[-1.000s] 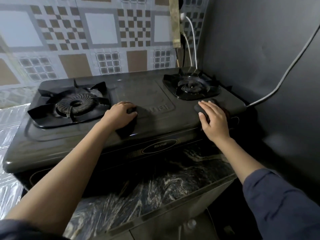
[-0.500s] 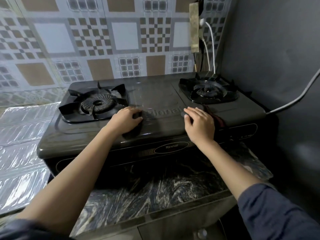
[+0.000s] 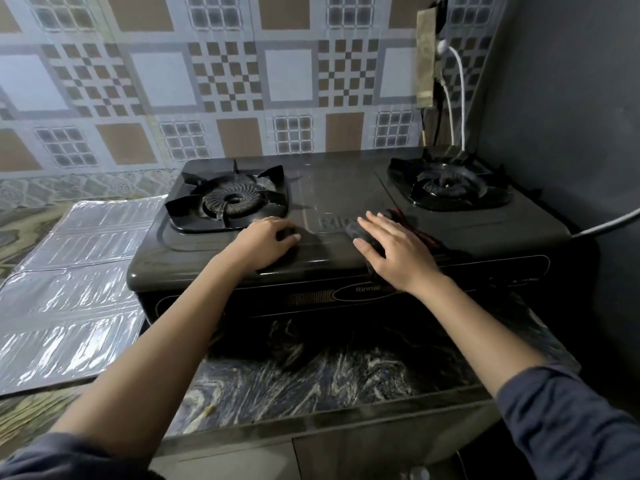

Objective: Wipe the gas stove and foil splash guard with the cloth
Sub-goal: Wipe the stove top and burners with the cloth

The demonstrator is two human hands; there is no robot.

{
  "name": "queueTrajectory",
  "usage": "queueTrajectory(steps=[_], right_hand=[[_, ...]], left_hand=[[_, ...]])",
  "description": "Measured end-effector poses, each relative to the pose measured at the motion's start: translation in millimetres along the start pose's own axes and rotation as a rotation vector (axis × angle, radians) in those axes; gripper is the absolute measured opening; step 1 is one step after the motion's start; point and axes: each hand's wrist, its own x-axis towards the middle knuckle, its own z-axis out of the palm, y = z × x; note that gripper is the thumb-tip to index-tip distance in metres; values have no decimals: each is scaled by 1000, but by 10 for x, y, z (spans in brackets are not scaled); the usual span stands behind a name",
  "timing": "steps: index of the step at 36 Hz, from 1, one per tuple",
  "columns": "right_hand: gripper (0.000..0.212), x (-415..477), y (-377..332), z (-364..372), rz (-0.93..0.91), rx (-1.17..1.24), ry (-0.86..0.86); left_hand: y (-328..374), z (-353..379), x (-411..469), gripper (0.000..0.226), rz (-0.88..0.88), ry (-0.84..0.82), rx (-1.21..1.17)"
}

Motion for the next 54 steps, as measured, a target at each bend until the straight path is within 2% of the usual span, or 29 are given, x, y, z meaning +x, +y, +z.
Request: queueTrajectory(steps=[5,8,11,15,19,22,27,33,37,47,54], right_hand=[[65,60,-235,160,-4,-44,87],[72,98,-437,276,-9,-39,94],[63,140,-652,395,-13,-28,89],[63,205,-936,505,-3,5,85],[58,261,-1163,594,-32,28,43],[52,325,-1301,639,-59,54,-17],[63,405,-1344,582,-119,108,-196],[68,314,-1219,504,-213,-46,-185],[74,292,-1270,561,-201,-64,-161],[61,366,-1557,731,-268,-56,-164],[62,491,-1865,840,-411,-28,-231]], left_hand=[[-219,-45,-322,53,-11,52,-12],[-330,-83,-573,61,-33,148,2],[-499,-78,-815,71,-53,233,21],[-743,-40,-1084,82,-138,315,16],[-893,-36,-1249,85,-232,444,-25],[-992,-22,-1310,88,-316,520,-135],[-1098,34,-1378,94,-491,594,-445],[-1144,140,-1441,91,-508,622,-698],[-1192,239,-1474,100,-488,586,-855],[-1227,410,-1470,82,-423,712,-862],[-1309,552,-1485,67,-407,722,-879]])
